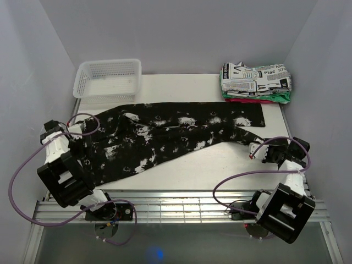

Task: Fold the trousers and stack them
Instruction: Flatten the trousers out

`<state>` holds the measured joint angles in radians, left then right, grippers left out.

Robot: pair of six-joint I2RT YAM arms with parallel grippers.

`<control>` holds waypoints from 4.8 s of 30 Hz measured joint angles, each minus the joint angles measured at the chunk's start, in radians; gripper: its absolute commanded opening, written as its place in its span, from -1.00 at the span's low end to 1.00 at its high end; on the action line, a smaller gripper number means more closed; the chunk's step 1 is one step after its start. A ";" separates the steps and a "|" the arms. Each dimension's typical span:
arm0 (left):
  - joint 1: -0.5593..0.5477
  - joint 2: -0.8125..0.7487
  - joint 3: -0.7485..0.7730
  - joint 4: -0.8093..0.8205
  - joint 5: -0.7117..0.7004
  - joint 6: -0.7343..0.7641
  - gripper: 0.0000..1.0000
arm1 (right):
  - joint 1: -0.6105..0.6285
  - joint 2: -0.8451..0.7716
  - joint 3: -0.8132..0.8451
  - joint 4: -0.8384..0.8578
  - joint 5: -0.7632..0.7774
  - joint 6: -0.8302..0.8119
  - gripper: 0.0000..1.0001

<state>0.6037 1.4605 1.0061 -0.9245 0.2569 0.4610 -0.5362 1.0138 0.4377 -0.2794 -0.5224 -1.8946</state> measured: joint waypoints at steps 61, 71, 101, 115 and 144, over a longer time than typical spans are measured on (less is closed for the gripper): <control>-0.234 0.225 0.018 0.175 -0.034 0.176 0.52 | 0.191 0.537 0.430 -0.548 0.177 0.500 0.24; -0.233 0.079 -0.102 0.088 -0.050 0.298 0.62 | 0.143 0.555 0.611 -0.617 0.150 0.527 0.38; -0.311 0.410 0.262 0.103 0.134 -0.037 0.62 | 0.399 0.934 0.827 -0.086 0.227 0.517 -0.84; -0.313 0.362 0.195 0.143 0.137 0.076 0.56 | 0.312 0.920 0.803 -0.066 0.246 0.472 -0.84; -0.284 0.555 0.664 0.093 0.248 0.084 0.56 | 0.330 1.055 1.305 -0.449 0.105 0.721 -0.32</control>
<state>0.3195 2.0159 1.6699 -0.8310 0.5053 0.5453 -0.2066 2.0686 1.7432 -0.7288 -0.4175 -1.1732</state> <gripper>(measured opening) 0.781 0.354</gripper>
